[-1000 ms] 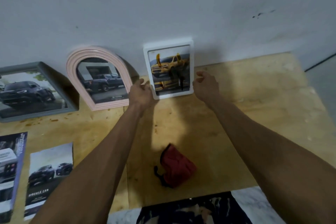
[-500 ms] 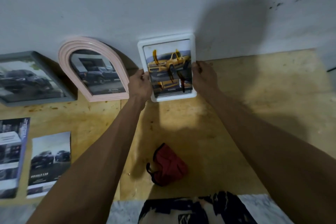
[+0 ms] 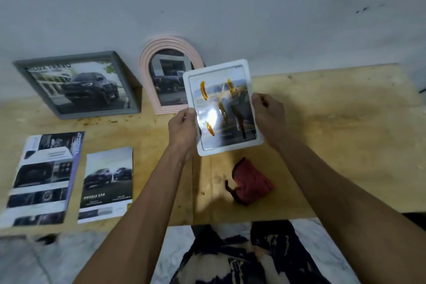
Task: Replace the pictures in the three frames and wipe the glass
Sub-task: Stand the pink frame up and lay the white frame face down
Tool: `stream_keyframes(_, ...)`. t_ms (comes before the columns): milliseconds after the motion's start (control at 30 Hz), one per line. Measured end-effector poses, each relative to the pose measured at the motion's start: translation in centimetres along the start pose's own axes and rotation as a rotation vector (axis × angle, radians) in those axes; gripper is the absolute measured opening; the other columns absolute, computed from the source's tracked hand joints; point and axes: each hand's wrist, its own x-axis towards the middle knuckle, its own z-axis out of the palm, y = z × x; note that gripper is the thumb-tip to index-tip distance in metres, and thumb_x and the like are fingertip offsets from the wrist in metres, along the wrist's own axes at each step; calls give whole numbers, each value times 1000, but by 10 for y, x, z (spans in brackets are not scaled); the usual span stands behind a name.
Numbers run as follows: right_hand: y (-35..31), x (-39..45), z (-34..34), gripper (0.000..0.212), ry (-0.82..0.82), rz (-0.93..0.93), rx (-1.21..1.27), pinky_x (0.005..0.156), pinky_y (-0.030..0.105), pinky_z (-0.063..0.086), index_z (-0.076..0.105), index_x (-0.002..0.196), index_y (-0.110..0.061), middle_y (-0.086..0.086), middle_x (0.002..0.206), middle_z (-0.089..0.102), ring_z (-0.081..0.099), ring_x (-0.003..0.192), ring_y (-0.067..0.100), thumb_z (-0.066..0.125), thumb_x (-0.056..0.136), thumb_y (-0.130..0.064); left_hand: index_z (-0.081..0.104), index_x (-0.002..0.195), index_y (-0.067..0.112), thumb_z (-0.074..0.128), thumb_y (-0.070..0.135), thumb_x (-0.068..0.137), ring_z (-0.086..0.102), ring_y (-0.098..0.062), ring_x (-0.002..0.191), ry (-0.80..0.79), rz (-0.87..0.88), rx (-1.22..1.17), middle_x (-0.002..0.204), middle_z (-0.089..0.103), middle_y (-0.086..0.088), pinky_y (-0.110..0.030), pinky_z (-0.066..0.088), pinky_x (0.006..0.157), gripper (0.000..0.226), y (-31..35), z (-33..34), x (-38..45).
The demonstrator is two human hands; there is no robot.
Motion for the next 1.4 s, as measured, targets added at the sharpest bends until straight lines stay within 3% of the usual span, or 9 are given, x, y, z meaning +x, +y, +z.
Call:
stream_keyframes(100, 2, -40, 20, 37, -116, 105, 78, 83, 45, 57, 73, 97, -26, 2, 100, 72, 68, 91, 23, 56, 84, -55, 72, 90, 11, 52, 19, 103, 69, -36, 96, 20, -65, -151, 96, 74, -11, -51, 56, 89, 25, -6, -46, -23)
stream_keyframes(233, -1, -92, 44, 30, -288, 206, 155, 63, 40, 59, 69, 89, -15, 12, 86, 65, 64, 73, 27, 55, 98, -41, 70, 97, 6, 50, 19, 104, 70, -40, 98, 92, -161, -312, 97, 74, -15, -56, 56, 86, 25, -24, -96, -45)
stream_keyframes(400, -14, -126, 69, 20, -429, 222, 187, 71, 49, 61, 70, 100, -21, 10, 108, 63, 67, 93, 34, 56, 98, -35, 66, 101, 6, 48, 20, 104, 68, -32, 85, 127, -297, -454, 101, 70, -19, -46, 60, 72, 23, -47, -133, -57)
stream_keyframes(600, -44, -121, 82, 25, -420, -279, -322, 62, 43, 59, 69, 103, -10, 11, 89, 64, 65, 77, 29, 53, 100, -29, 62, 94, 13, 49, 31, 104, 59, -21, 76, 21, -371, -417, 74, 61, -4, -37, 49, 72, 24, -59, -159, -58)
stream_keyframes(700, -47, -116, 92, 21, -350, -605, -622, 60, 30, 40, 66, 99, -12, 4, 84, 62, 56, 74, 23, 51, 100, -27, 54, 84, 18, 46, 40, 103, 51, -22, 79, 21, -364, -430, 74, 50, -3, -40, 44, 79, 30, -47, -169, -51)
stream_keyframes(900, -10, -128, 108, 29, -351, -732, -776, 80, 43, 49, 60, 125, -23, 0, 117, 63, 51, 107, 20, 45, 101, -28, 61, 112, 6, 55, 51, 96, 65, -23, 86, 86, -325, -432, 90, 63, -11, -47, 59, 87, 48, -33, -203, -22)
stream_keyframes(1033, 19, -143, 113, 29, -377, -688, -632, 90, 44, 46, 66, 120, -17, 5, 121, 63, 49, 115, 24, 52, 97, -28, 63, 92, 4, 66, 20, 95, 59, -20, 56, 92, -369, -253, 64, 63, -12, -29, 54, 49, 17, -40, -208, -20)
stream_keyframes(1133, 44, -158, 115, 32, -262, -494, -463, 98, 28, 36, 69, 116, -16, 6, 132, 55, 44, 120, 16, 73, 85, -22, 60, 83, 1, 62, 4, 93, 52, -14, 39, 86, -427, -123, 45, 58, -6, -26, 45, 45, 11, -54, -206, -20)
stream_keyframes(1400, 100, -200, 123, 108, -204, 108, -201, 86, 29, 42, 42, 144, -11, 8, 136, 52, 52, 119, 22, 89, 51, -37, 67, 99, -2, 58, -10, 88, 56, -24, 52, 147, -469, 7, 103, 70, -27, -21, 41, 35, 16, -123, -206, -36)
